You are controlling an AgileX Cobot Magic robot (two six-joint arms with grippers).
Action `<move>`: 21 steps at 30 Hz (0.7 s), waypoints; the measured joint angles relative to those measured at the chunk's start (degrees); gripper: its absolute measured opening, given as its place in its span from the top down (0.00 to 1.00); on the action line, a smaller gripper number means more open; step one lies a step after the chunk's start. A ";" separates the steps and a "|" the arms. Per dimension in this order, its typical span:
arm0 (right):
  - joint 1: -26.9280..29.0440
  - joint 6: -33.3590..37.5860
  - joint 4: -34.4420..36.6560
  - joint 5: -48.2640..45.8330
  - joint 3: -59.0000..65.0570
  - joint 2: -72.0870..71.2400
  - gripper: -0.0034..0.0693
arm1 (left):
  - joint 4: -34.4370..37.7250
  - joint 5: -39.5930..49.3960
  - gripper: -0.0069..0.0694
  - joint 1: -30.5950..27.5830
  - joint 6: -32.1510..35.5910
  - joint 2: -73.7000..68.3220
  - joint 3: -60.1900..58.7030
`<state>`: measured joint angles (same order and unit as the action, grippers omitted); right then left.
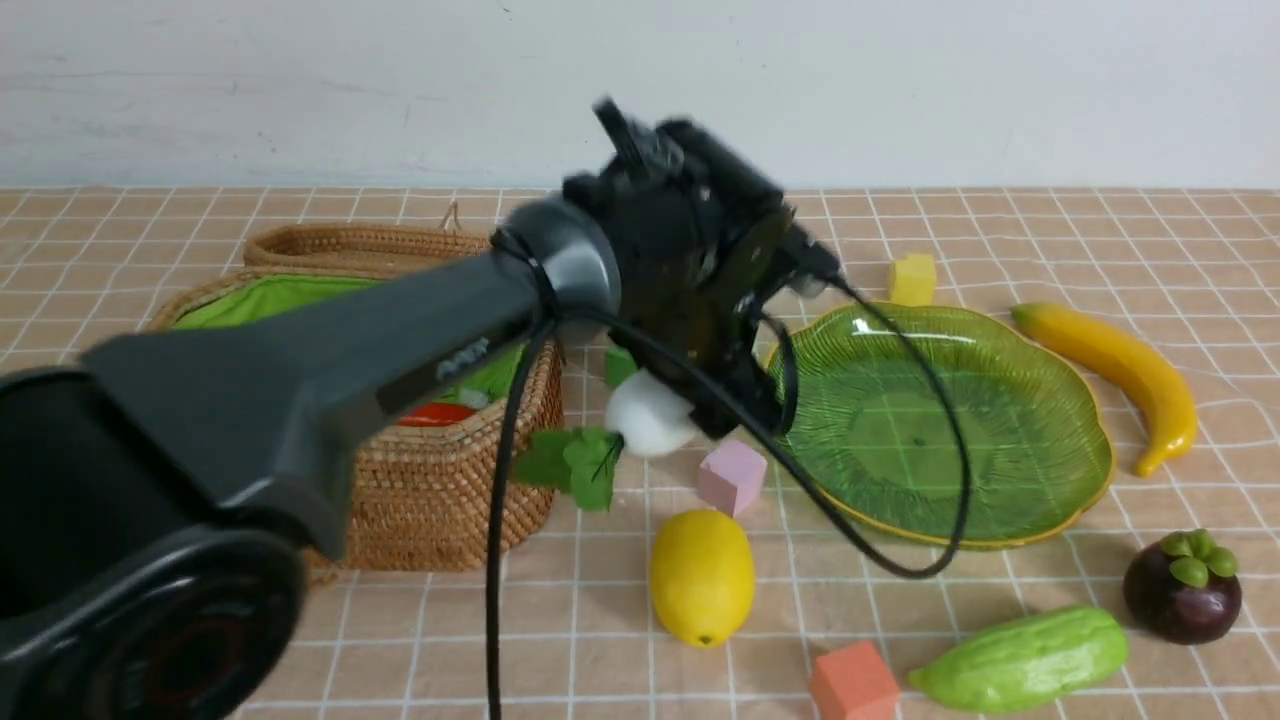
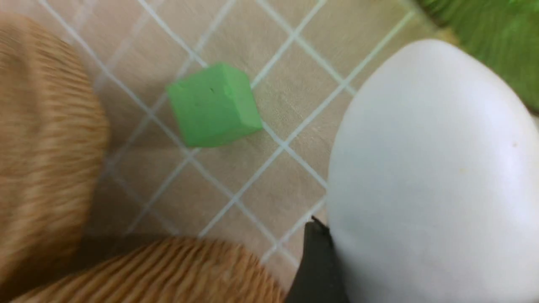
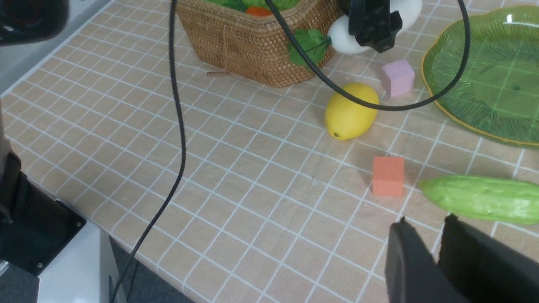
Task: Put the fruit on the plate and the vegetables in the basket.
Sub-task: Take a daikon with your left arm and place it on the basket on the left.
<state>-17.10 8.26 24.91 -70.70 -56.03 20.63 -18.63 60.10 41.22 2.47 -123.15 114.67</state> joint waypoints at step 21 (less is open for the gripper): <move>0.00 1.60 0.00 2.64 0.00 0.00 0.74 | 4.28 3.70 0.20 -21.56 41.20 20.28 -16.36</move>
<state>-17.10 9.87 24.91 -68.06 -56.03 20.63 -14.35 63.80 19.65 43.67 -102.86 98.31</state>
